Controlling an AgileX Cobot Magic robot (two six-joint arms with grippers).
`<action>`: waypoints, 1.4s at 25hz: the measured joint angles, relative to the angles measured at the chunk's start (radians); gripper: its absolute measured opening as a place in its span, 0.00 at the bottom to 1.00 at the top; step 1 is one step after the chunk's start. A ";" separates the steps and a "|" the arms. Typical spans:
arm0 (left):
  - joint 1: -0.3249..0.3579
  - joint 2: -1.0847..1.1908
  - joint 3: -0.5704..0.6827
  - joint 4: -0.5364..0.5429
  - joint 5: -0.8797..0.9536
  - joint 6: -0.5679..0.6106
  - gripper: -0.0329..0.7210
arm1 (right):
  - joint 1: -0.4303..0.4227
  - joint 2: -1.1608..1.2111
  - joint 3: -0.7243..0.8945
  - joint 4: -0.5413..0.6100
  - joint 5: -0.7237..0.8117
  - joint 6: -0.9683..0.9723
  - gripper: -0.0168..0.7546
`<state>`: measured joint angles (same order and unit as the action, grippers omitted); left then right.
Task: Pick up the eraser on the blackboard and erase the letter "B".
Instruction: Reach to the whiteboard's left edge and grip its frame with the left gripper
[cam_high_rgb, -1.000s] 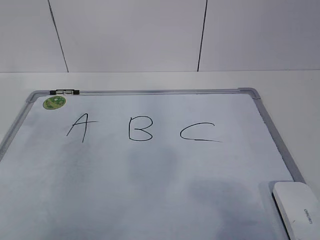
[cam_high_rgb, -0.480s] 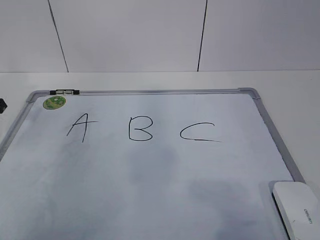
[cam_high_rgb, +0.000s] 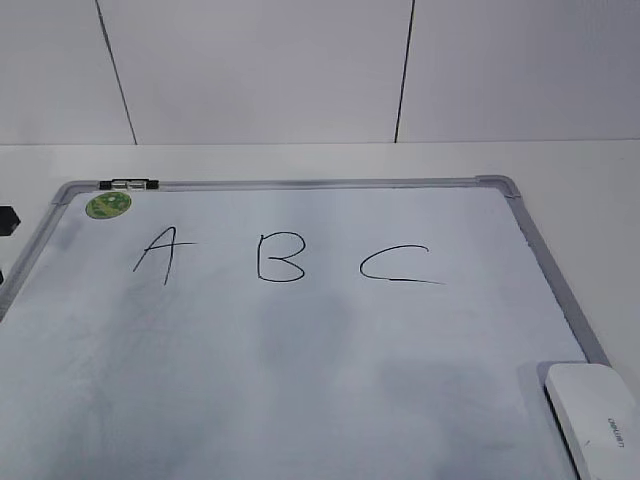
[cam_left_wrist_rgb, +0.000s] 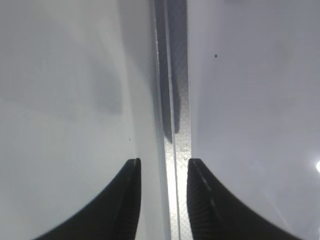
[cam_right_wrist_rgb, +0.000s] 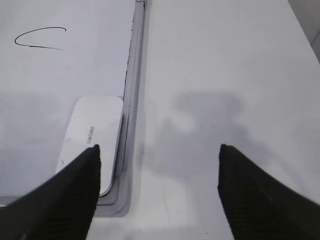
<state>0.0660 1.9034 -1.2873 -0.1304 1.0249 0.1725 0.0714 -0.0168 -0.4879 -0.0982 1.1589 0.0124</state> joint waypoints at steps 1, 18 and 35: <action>0.000 0.000 0.000 0.000 -0.007 0.000 0.36 | 0.000 0.000 0.000 0.000 0.000 0.000 0.73; 0.000 0.070 0.000 -0.006 -0.005 0.000 0.36 | 0.000 0.000 0.000 0.000 0.000 0.002 0.73; 0.000 0.070 0.000 -0.006 -0.010 0.002 0.36 | 0.000 0.000 0.000 0.000 0.000 0.003 0.73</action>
<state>0.0660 1.9739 -1.2873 -0.1360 1.0153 0.1743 0.0714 -0.0168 -0.4879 -0.0982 1.1589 0.0156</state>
